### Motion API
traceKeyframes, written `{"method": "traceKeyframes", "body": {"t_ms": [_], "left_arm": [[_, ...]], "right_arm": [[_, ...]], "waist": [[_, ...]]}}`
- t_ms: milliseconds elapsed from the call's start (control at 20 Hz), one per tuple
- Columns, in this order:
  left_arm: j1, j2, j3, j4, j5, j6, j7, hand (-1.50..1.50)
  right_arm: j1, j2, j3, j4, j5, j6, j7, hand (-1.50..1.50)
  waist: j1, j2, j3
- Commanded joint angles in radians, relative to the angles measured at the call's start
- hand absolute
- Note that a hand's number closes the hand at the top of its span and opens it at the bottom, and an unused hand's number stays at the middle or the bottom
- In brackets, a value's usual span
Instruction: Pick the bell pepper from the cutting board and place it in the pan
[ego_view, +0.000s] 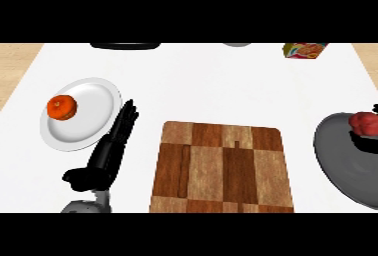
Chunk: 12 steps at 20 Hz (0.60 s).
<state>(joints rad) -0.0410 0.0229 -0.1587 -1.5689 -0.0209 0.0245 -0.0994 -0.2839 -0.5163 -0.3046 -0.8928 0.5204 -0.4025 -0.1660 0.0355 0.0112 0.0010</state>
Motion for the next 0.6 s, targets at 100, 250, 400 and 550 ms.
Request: {"method": "traceKeyframes", "body": {"t_ms": [100, 250, 400, 550], "left_arm": [[-0.054, 0.034, 0.053, 0.026, 0.025, -0.022, 0.010, 0.00], [-0.072, 0.013, 0.062, 0.077, 0.036, -0.023, -0.016, 0.00], [0.006, -0.004, -0.001, 0.031, -0.002, -0.015, -0.029, 0.00], [0.002, 0.008, 0.023, -0.038, 0.009, 0.004, 0.043, 0.00]], "right_arm": [[-0.136, -0.029, 0.010, 0.247, -0.077, 0.272, -0.066, -1.50], [-0.267, -0.013, -0.010, 0.415, -0.057, 0.206, -0.160, -1.50], [-0.261, 0.030, -0.075, 0.440, -0.108, 0.112, -0.286, -1.50], [-0.237, 0.016, -0.154, 0.392, -0.217, 0.180, -0.383, -1.50]], "waist": [[0.003, 0.003, 0.003], [0.000, 0.003, 0.002], [-0.004, 0.000, 0.003], [-0.019, -0.007, 0.002]]}}
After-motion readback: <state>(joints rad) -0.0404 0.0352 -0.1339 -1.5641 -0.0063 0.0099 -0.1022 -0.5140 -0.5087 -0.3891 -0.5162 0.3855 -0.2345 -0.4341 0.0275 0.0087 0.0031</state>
